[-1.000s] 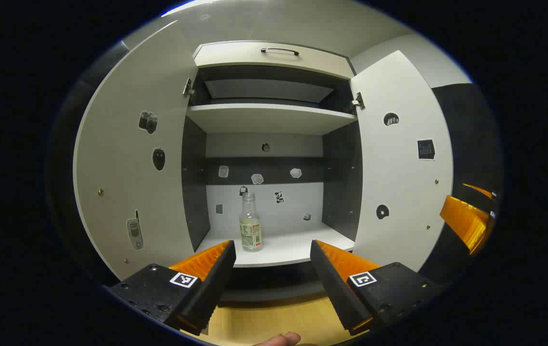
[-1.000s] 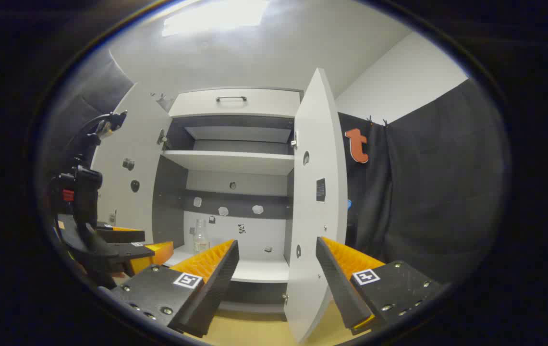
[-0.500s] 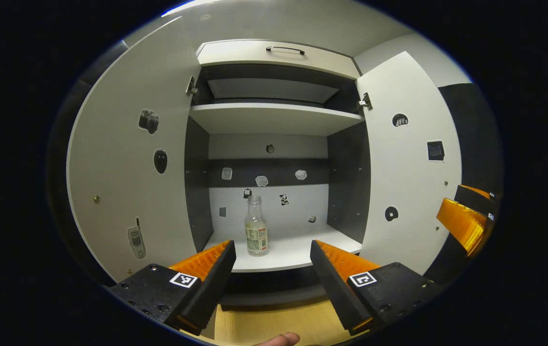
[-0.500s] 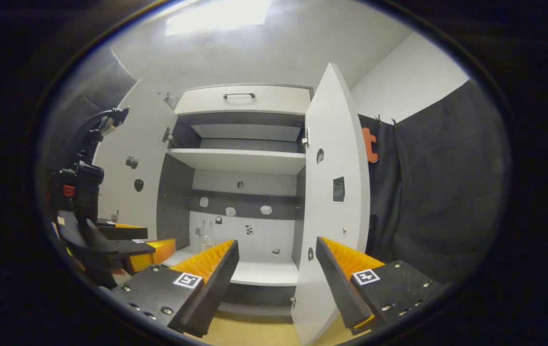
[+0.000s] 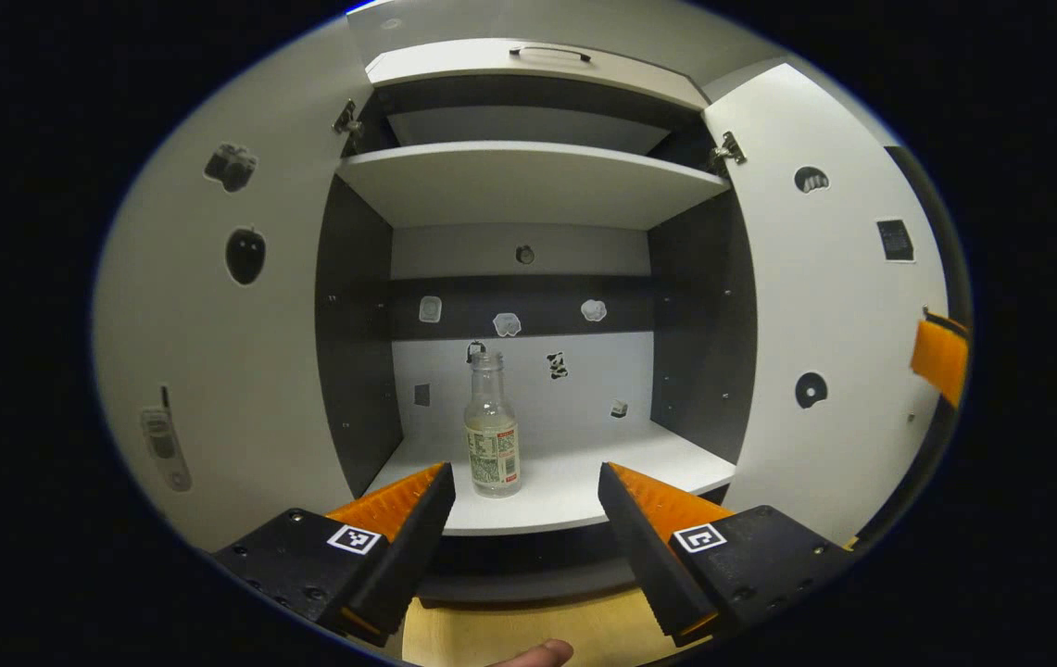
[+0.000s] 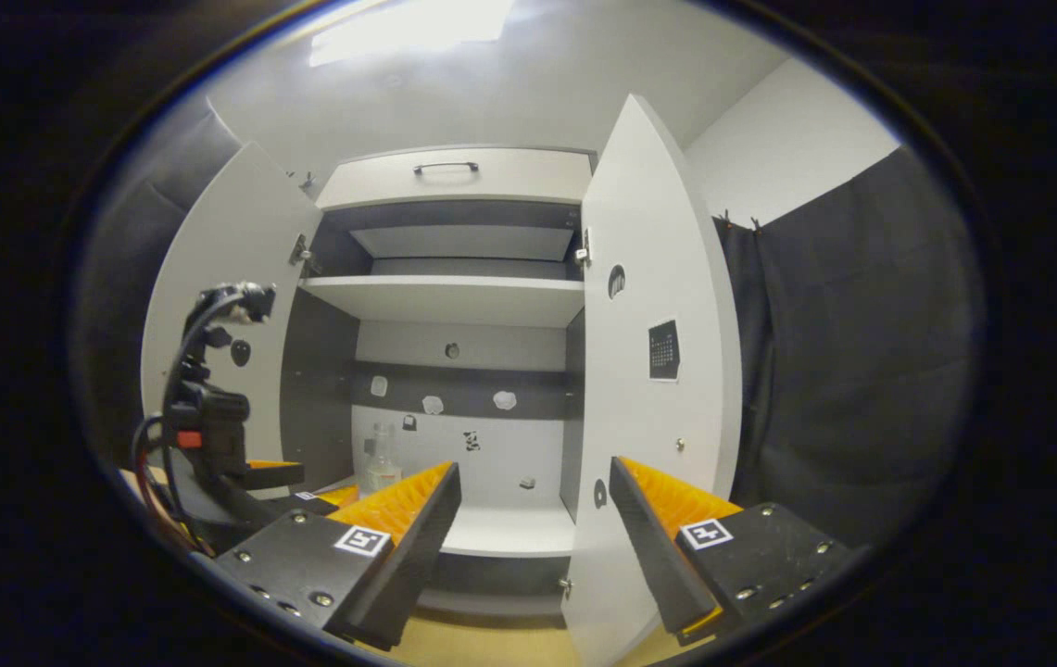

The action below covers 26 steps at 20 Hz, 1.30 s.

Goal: Grasp the bottle in the cabinet with the left hand and place it on the coaster, then close the right door with the right hand and the left door with the left hand.

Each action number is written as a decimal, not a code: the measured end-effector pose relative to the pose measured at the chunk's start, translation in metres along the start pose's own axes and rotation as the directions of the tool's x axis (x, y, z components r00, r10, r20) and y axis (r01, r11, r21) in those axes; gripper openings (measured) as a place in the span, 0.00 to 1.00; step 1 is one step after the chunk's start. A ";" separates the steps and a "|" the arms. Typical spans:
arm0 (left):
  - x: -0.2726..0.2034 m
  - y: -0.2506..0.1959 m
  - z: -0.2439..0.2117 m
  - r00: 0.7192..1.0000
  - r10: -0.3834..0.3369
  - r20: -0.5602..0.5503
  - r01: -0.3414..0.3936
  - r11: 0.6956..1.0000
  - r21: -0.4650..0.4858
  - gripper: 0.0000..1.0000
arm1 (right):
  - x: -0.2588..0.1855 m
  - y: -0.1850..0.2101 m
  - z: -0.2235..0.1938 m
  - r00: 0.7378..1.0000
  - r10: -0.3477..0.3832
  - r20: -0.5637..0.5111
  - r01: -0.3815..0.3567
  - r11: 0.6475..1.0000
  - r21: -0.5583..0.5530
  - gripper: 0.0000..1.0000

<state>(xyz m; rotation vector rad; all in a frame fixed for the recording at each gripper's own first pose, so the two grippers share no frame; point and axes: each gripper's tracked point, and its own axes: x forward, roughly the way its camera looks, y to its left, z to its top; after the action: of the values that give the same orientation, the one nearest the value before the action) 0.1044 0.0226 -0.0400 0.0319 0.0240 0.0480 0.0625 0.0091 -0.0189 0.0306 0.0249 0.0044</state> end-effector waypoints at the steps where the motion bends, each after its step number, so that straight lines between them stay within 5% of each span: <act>1: 0.015 0.002 -0.005 1.000 0.016 0.003 -0.016 1.000 0.004 0.99 | 0.001 -0.001 0.000 1.000 -0.005 -0.005 0.005 1.000 0.001 0.98; 9: 0.141 0.035 -0.023 0.992 0.124 0.021 -0.125 0.991 0.047 0.99 | -0.001 0.014 -0.009 1.000 0.002 -0.018 -0.002 1.000 -0.004 0.98; 16: 0.197 0.050 -0.028 0.986 0.168 -0.001 -0.168 0.985 0.040 0.98 | -0.041 0.009 -0.020 0.997 -0.044 -0.063 0.042 0.999 -0.028 0.98; 18: 0.198 0.054 -0.042 0.980 0.183 -0.075 -0.181 0.983 0.040 0.97 | -0.058 0.001 -0.017 0.996 -0.068 -0.062 0.067 0.998 -0.022 0.98; 20: 0.194 0.050 -0.034 0.985 0.154 -0.076 -0.153 0.988 0.022 0.81 | -0.074 -0.008 -0.012 0.994 -0.092 -0.053 0.091 0.996 -0.014 0.98; 26: 0.128 0.026 0.022 0.996 0.084 0.024 -0.085 0.996 0.035 0.80 | -0.131 -0.031 0.010 0.992 -0.129 -0.013 0.129 0.992 -0.009 0.98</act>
<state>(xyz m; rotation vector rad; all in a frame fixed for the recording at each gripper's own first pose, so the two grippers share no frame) 0.2311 0.0537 -0.0199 0.0696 0.0008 0.1316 -0.0682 -0.0226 -0.0067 0.0210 0.0399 -0.1243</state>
